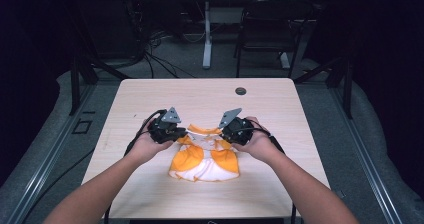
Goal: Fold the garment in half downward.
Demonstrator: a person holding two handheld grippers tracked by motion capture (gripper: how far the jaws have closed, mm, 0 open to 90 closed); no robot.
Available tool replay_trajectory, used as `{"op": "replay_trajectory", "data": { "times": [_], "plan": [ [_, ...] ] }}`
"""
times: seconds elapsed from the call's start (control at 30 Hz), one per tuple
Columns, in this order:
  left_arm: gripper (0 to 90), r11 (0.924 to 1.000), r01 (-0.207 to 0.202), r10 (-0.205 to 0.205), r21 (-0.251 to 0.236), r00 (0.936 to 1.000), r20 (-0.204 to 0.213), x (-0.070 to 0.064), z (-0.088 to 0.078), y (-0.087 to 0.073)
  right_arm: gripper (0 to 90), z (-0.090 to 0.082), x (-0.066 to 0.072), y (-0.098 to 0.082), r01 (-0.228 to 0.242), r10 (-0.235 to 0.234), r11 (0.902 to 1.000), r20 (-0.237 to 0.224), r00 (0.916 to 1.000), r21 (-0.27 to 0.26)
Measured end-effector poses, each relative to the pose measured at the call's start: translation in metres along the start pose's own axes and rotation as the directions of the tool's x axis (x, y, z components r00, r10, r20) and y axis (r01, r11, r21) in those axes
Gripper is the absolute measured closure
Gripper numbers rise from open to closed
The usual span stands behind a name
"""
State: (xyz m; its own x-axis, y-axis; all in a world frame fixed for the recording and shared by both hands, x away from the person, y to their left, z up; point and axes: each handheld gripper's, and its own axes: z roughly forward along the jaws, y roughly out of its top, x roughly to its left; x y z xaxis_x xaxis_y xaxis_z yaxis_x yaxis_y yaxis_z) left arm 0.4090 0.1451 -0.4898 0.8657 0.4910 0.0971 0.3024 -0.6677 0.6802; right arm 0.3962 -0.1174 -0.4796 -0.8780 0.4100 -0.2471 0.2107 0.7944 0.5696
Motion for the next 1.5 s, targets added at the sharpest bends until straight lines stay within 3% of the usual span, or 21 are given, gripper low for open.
{"op": "replay_trajectory", "data": {
  "times": [0.4,0.5,0.6,0.63,0.7,0.87,0.97,1.07,1.5],
  "plan": [
    [83.3,1.0000,-0.003,0.003,0.005,0.9998,0.021,-0.009,-0.003,-0.016,82.3,-0.004,0.021,0.000,0.027,-0.027,0.9996,-0.018,0.9995,0.001],
    [83.3,0.9998,-0.012,0.012,0.014,0.9996,0.025,-0.012,-0.002,-0.020,82.4,-0.001,0.029,-0.002,0.058,-0.058,0.9980,-0.019,0.9981,0.026],
    [83.3,0.9997,-0.018,0.017,0.017,0.9995,0.027,-0.016,-0.001,-0.023,82.4,0.000,0.033,-0.004,0.053,-0.052,0.9985,-0.029,0.9982,0.015],
    [83.2,0.9997,-0.020,0.019,0.017,0.9994,0.029,-0.017,-0.001,-0.024,82.4,0.001,0.033,-0.006,0.031,-0.031,0.9995,-0.040,0.9987,0.004],
    [83.2,0.9997,-0.018,0.018,0.014,0.9990,0.042,-0.021,0.000,-0.028,82.4,0.004,0.037,-0.011,0.046,-0.045,0.9986,-0.041,0.9982,0.026],
    [83.1,0.9995,-0.027,0.026,0.019,0.9985,0.047,-0.026,0.001,-0.031,82.4,0.005,0.043,-0.015,0.026,-0.026,0.9996,-0.058,0.9980,0.012],
    [83.0,0.9992,-0.035,0.034,0.019,0.9975,0.061,-0.029,0.001,-0.034,82.3,0.006,0.047,-0.018,0.045,-0.043,0.9987,-0.053,0.9977,0.025],
    [82.9,0.9992,-0.034,0.033,0.020,0.9970,0.070,-0.033,0.002,-0.038,82.2,0.006,0.050,-0.022,0.026,-0.026,0.9997,-0.051,0.9984,-0.001],
    [82.6,0.9984,-0.051,0.048,0.026,0.9935,0.103,-0.048,0.004,-0.048,81.7,0.015,0.060,-0.043,-0.007,0.005,0.9997,-0.061,0.9981,-0.025]
  ]
}}
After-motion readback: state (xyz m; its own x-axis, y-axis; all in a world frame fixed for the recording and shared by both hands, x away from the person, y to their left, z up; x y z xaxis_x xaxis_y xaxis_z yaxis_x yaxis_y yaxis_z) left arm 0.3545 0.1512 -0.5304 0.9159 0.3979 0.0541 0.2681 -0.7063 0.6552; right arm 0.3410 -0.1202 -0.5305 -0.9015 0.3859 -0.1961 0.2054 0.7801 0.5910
